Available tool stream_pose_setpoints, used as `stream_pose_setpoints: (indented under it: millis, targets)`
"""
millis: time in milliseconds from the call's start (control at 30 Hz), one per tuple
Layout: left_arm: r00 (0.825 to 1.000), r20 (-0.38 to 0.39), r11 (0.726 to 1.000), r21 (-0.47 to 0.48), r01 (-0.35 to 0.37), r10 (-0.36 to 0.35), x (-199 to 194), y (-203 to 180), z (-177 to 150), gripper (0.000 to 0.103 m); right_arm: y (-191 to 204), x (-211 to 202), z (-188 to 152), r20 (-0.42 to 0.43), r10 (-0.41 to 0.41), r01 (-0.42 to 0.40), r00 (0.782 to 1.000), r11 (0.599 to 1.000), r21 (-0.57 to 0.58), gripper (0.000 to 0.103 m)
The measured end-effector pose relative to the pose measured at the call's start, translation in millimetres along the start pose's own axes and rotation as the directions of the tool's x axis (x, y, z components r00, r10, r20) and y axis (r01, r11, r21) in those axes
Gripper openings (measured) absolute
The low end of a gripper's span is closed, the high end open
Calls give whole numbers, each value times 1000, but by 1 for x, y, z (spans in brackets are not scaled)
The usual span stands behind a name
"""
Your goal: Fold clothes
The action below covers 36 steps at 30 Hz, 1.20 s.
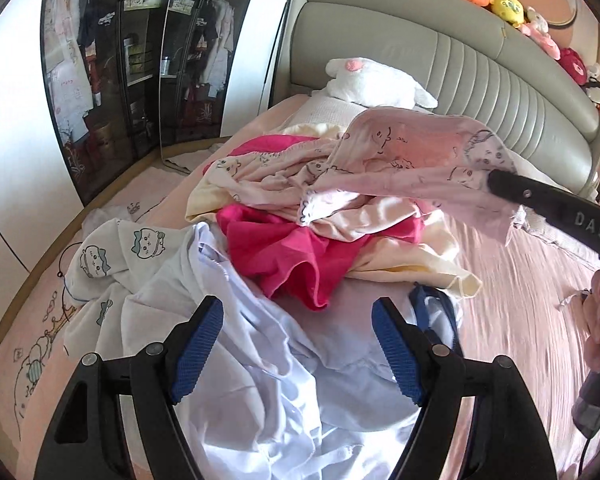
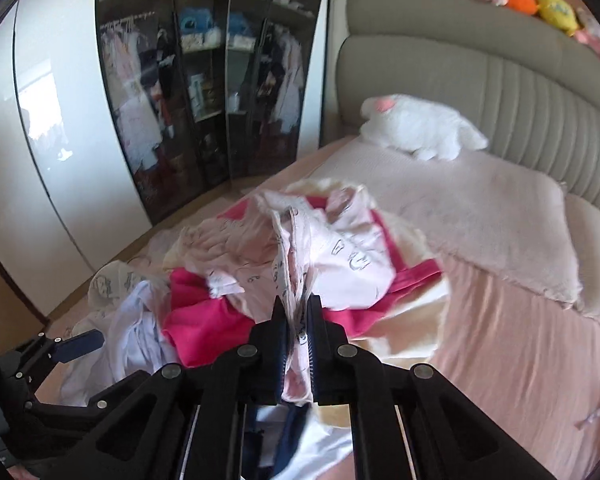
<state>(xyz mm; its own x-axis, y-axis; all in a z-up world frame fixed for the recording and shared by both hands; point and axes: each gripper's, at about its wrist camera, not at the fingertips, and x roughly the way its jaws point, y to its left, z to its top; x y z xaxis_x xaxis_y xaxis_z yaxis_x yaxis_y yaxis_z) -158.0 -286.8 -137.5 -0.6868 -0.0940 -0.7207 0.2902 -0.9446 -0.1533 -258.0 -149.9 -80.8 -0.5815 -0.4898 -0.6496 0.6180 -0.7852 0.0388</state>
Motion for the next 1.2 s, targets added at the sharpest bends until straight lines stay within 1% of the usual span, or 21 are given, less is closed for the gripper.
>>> stream_pose_setpoints:
  millis: [67, 100, 133, 200, 267, 300, 367, 400, 500, 567, 633, 700, 733, 767, 800, 833, 867, 900, 933, 1033, 1200]
  targets:
    - [999, -9, 999, 8, 34, -34, -7, -10, 1, 76, -23, -32, 0, 37, -44, 42, 998, 998, 52, 6]
    - [999, -10, 999, 20, 49, -49, -8, -17, 1, 76, -34, -48, 0, 52, -65, 61, 997, 995, 80, 2]
    - [998, -8, 997, 37, 65, -64, -8, -25, 2, 76, -42, -66, -3, 75, -102, 96, 992, 991, 90, 2]
    - [993, -3, 988, 108, 114, -115, -1, -47, 3, 76, -59, -102, -8, 118, -160, 148, 980, 984, 100, 2]
    - [989, -14, 972, 184, 147, -147, 15, -71, 7, 76, -74, -130, -15, 135, -168, 152, 977, 981, 118, 2]
    - [991, -13, 968, 215, 132, -132, 26, -81, 10, 76, -79, -137, -19, 125, -164, 150, 978, 982, 116, 2]
    - [998, -3, 968, 245, 64, -65, 47, -95, 19, 76, -84, -139, -28, 96, -162, 153, 982, 984, 94, 2]
    - [999, -13, 972, 232, 44, -42, 57, -95, 24, 76, -84, -134, -33, 70, -158, 153, 985, 985, 82, 2]
    - [999, -43, 983, 185, -9, 17, 85, -94, 38, 76, -84, -106, -47, 3, -95, 95, 995, 994, 63, 3]
    - [998, -58, 994, 109, 1, 5, 94, -83, 43, 76, -81, -75, -56, -41, -77, 79, 996, 996, 49, 6]
    - [997, -79, 997, 76, 13, -7, 103, -75, 44, 76, -76, -36, -61, -92, -65, 69, 994, 997, 41, 21]
    - [996, -92, 996, 92, 7, 2, 114, -72, 42, 76, -78, 2, -67, -131, -26, 35, 991, 997, 71, 51]
    - [995, -101, 995, 95, 13, -3, 119, -71, 41, 76, -78, 19, -68, -147, 6, 8, 989, 995, 97, 55]
    - [994, -111, 995, 92, 27, -16, 124, -71, 41, 68, -79, 35, -69, -167, 38, -17, 985, 992, 124, 56]
    - [992, -121, 995, 92, 39, -28, 127, -71, 41, 46, -78, 51, -69, -189, 70, -42, 979, 988, 149, 56]
    - [991, -130, 994, 95, 51, -38, 129, -72, 41, 38, -78, 63, -69, -203, 100, -66, 974, 983, 169, 56]
    - [990, -133, 993, 103, 54, -40, 130, -74, 40, 31, -76, 75, -69, -217, 126, -85, 968, 979, 187, 51]
    - [990, -131, 992, 113, 59, -44, 130, -77, 39, 21, -74, 83, -68, -233, 140, -95, 962, 976, 195, 20]
    - [990, -129, 991, 118, 70, -54, 129, -79, 38, 17, -72, 90, -68, -246, 151, -102, 957, 974, 201, 10]
    - [991, -117, 987, 138, 80, -64, 123, -84, 37, 15, -69, 87, -61, -226, 127, -88, 966, 980, 176, 7]
    - [985, -96, 976, 152, 156, -143, 94, -97, 37, 13, -73, 42, -52, -132, 67, -45, 989, 985, 165, 6]
